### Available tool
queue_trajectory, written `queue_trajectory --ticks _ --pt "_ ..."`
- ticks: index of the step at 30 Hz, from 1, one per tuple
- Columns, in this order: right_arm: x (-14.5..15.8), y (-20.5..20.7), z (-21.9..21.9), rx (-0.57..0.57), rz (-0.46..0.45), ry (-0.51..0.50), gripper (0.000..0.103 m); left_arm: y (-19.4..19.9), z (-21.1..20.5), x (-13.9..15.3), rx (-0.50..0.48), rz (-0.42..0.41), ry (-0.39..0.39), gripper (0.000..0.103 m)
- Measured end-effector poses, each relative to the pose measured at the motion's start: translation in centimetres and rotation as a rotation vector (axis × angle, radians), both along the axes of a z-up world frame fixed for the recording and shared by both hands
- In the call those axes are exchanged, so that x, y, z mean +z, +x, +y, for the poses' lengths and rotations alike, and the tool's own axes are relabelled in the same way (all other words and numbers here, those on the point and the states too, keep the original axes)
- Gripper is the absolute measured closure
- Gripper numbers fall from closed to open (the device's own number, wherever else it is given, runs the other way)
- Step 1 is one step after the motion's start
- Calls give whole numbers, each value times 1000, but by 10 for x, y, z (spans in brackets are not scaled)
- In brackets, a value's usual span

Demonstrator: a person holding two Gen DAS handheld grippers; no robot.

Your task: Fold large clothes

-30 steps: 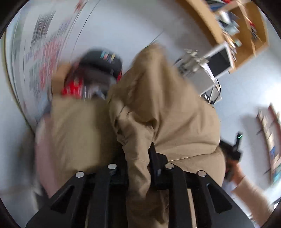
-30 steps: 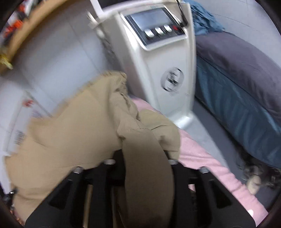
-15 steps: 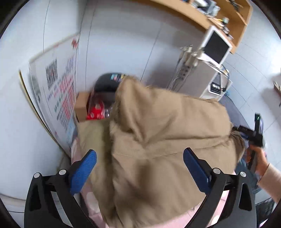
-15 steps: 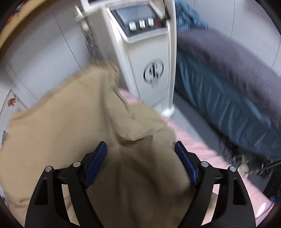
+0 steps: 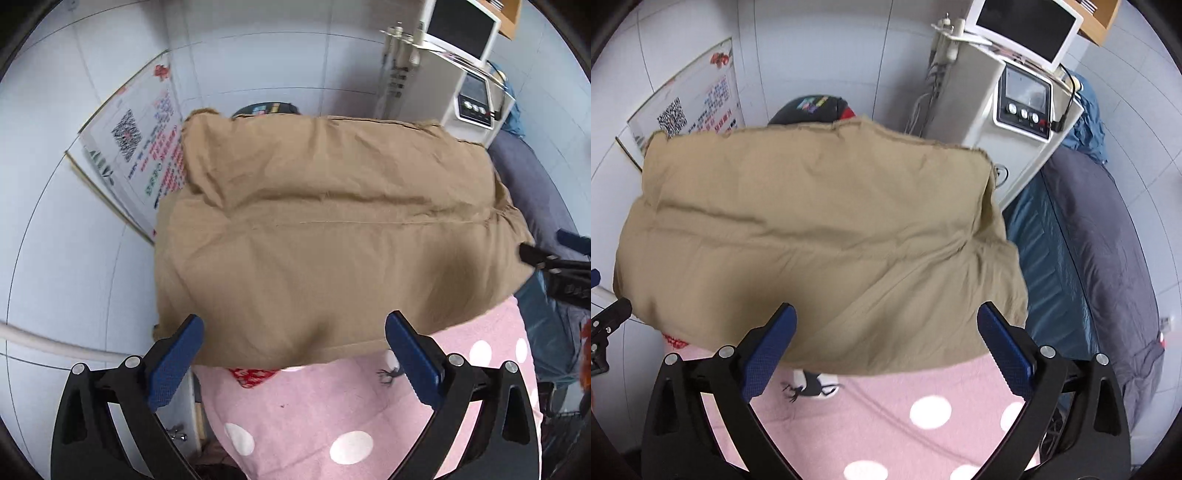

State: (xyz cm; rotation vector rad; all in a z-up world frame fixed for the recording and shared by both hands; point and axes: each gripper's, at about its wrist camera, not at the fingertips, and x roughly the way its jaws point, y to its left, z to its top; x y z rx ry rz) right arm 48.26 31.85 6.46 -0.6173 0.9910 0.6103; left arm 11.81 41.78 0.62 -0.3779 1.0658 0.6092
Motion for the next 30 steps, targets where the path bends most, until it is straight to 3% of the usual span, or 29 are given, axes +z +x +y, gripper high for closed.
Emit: queue_trajectory --ticks 2,30 --pt "-6 0 -2 -36 50 6 6 2 -3 2 -6 0 -8 6" --pt "-7 -25 2 -59 45 -10 6 -3 -14 2 -19 61 24 6"
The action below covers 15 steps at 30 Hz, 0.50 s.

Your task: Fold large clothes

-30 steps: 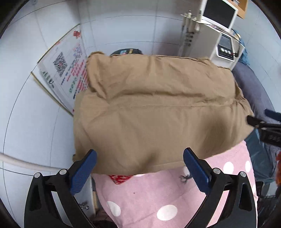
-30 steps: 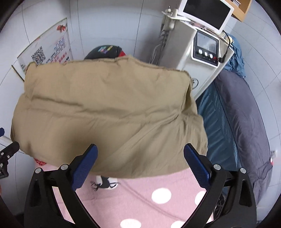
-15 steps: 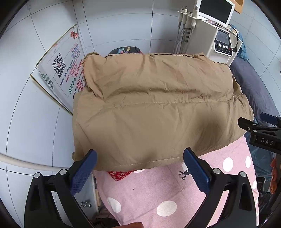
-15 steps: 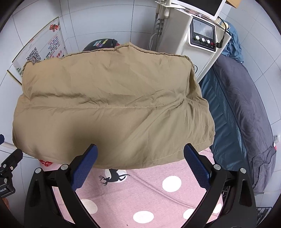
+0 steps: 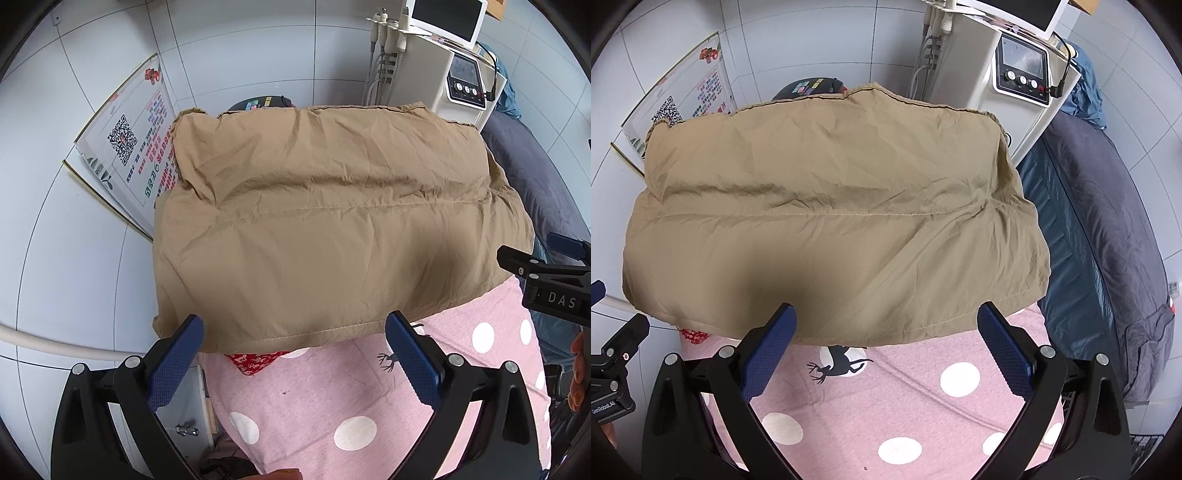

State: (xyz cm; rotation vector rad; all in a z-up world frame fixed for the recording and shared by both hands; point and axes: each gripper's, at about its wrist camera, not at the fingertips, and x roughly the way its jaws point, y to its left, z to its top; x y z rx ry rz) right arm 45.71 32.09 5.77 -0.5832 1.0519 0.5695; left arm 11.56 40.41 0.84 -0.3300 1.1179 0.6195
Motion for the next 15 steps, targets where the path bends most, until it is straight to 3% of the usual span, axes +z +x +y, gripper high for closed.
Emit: queue_trajectory --ticks 15 --pt "2 -6 1 -2 -7 4 6 -1 -4 2 -7 1 9 6"
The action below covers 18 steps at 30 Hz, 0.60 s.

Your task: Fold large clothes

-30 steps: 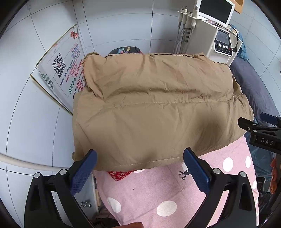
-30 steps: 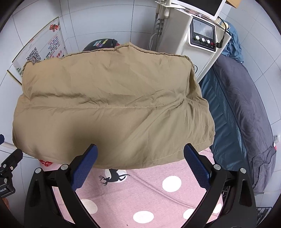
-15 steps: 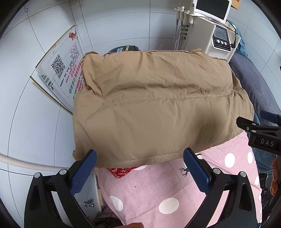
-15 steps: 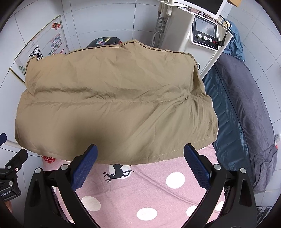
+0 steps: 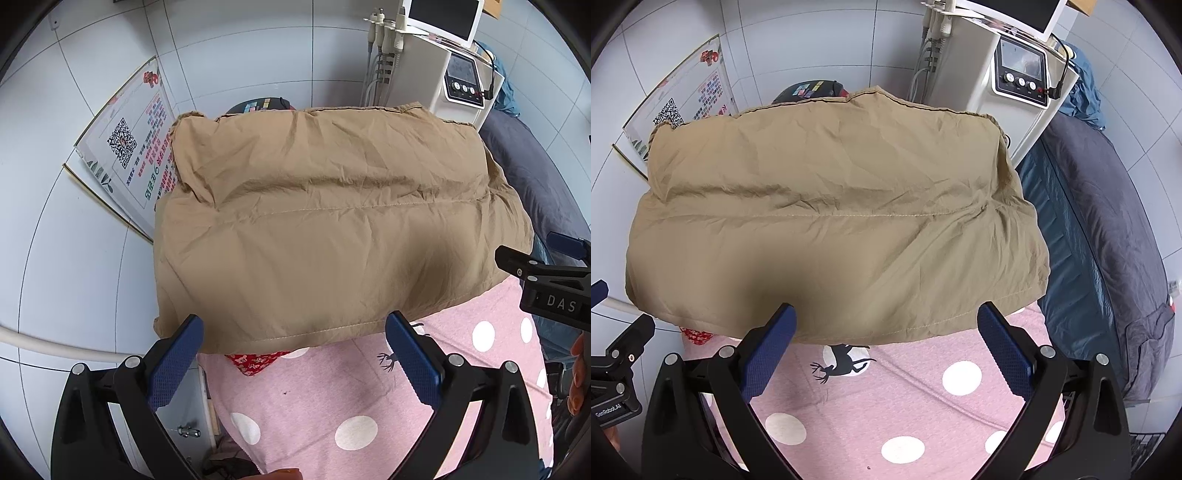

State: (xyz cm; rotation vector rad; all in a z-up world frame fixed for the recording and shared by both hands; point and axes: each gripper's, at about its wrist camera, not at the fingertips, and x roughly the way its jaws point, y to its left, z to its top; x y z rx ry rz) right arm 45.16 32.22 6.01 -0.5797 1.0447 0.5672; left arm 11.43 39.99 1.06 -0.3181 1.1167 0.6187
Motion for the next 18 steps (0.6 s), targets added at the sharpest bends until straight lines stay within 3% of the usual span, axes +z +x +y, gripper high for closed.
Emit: queue_trajectory --ticks 18 --pt "3 -7 -2 -12 -10 6 6 -1 -5 3 -12 6 19 6"
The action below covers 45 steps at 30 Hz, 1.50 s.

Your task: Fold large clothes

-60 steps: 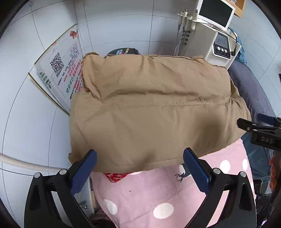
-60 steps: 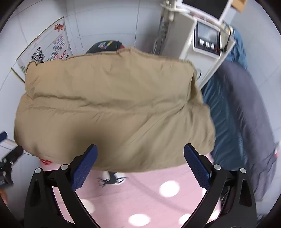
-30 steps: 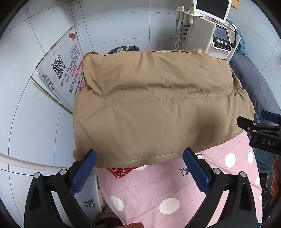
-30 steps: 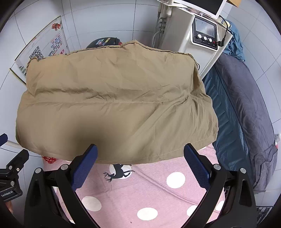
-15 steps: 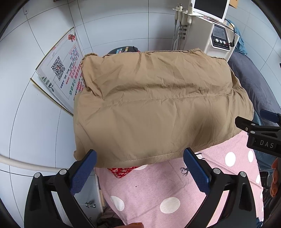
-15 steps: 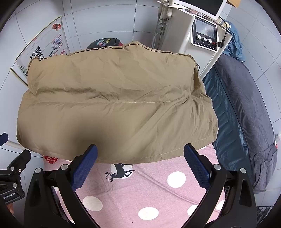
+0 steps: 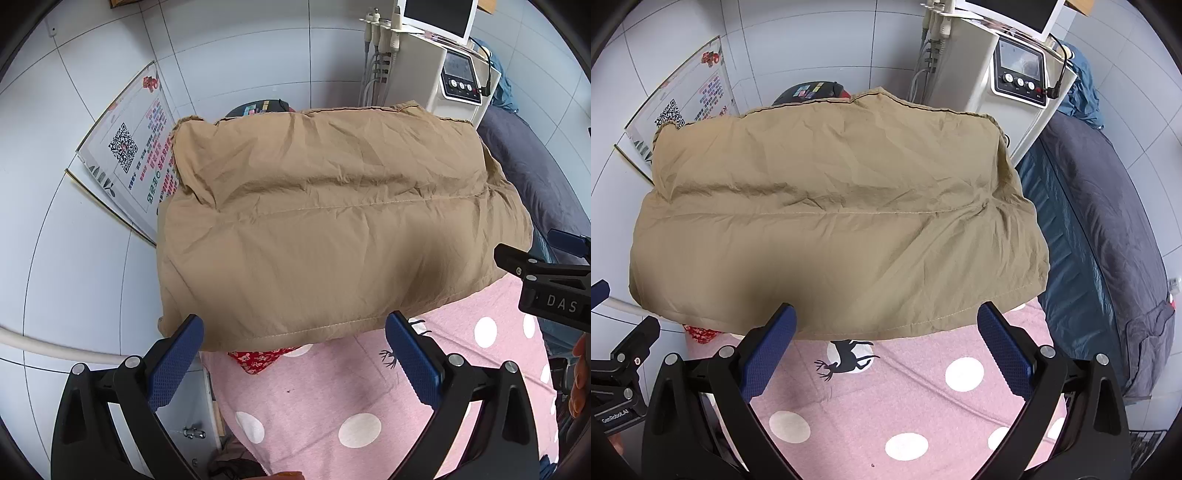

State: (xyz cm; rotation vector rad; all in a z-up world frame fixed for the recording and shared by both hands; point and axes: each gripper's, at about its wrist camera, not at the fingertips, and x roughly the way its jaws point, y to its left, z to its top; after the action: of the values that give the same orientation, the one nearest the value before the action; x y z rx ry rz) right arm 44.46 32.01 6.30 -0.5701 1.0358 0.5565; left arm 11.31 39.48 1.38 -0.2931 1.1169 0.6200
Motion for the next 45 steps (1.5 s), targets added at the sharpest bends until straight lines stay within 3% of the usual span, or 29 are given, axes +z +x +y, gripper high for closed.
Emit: queue_trajectory --ticks 13,45 --pt "5 -8 -5 5 -47 -11 6 -3 -5 5 -3 -35 7 6" --pt "8 -14 -24 -42 -38 26 6 -8 -20 5 -26 -1 5 6"
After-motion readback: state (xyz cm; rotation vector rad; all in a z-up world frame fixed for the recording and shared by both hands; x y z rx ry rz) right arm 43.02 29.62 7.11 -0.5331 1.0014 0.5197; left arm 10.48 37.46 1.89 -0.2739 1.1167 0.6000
